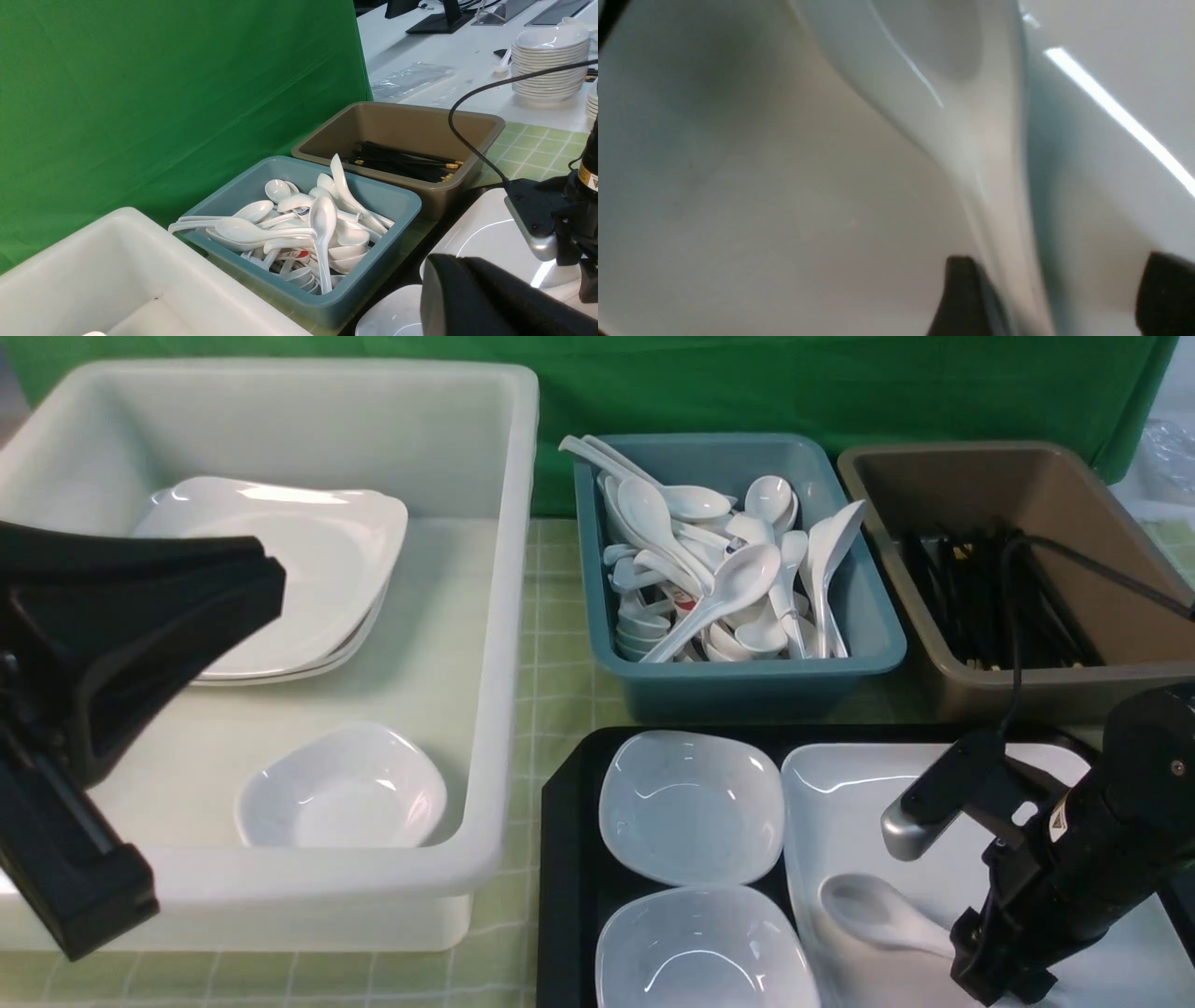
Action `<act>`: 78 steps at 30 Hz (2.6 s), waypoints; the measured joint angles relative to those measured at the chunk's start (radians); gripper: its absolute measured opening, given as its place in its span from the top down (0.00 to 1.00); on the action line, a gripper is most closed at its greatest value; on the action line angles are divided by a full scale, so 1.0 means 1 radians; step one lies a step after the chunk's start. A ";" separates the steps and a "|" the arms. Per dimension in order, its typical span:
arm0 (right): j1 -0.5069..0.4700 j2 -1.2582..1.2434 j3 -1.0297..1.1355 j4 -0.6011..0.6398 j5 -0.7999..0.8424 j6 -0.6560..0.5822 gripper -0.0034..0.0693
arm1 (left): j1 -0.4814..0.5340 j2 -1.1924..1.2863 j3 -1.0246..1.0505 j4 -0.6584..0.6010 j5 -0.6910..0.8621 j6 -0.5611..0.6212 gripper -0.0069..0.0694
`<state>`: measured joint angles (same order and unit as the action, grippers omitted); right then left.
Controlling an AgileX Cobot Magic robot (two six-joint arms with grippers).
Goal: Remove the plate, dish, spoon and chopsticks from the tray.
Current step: Use the right arm to grab a soup spoon from the plate, then use the right arm to put the soup spoon into the small storage box in the middle, then use the left arm to grab a small plate from the dinner plate
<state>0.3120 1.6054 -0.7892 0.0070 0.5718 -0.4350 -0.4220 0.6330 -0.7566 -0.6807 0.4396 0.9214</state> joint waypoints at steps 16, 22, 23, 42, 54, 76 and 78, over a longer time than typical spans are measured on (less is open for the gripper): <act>0.007 -0.078 -0.113 0.024 0.187 0.001 0.84 | 0.000 0.000 0.000 -0.002 0.009 -0.001 0.88; 0.011 -0.194 -0.260 0.245 -0.036 0.011 0.84 | 0.000 0.000 0.000 -0.002 0.001 -0.001 0.88; 0.011 -0.189 -0.277 0.279 -0.097 0.021 0.84 | 0.000 0.000 0.000 -0.002 0.001 -0.001 0.88; 0.011 0.250 -0.760 0.387 -0.162 0.045 0.28 | 0.000 0.000 0.000 -0.002 0.000 0.000 0.88; 0.070 -0.050 -0.621 0.071 0.364 0.238 0.68 | 0.000 0.072 0.000 0.014 0.051 -0.033 0.88; 0.190 -0.917 0.060 -0.139 0.339 0.481 0.69 | -0.690 0.917 -0.275 0.569 0.175 -0.699 0.82; 0.190 -0.955 0.060 -0.139 0.335 0.482 0.69 | -0.703 0.981 -0.309 0.573 0.181 -0.712 0.76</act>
<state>0.5018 0.6501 -0.7294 -0.1325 0.9072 0.0467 -1.1247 1.6136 -1.0656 -0.1077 0.6203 0.2092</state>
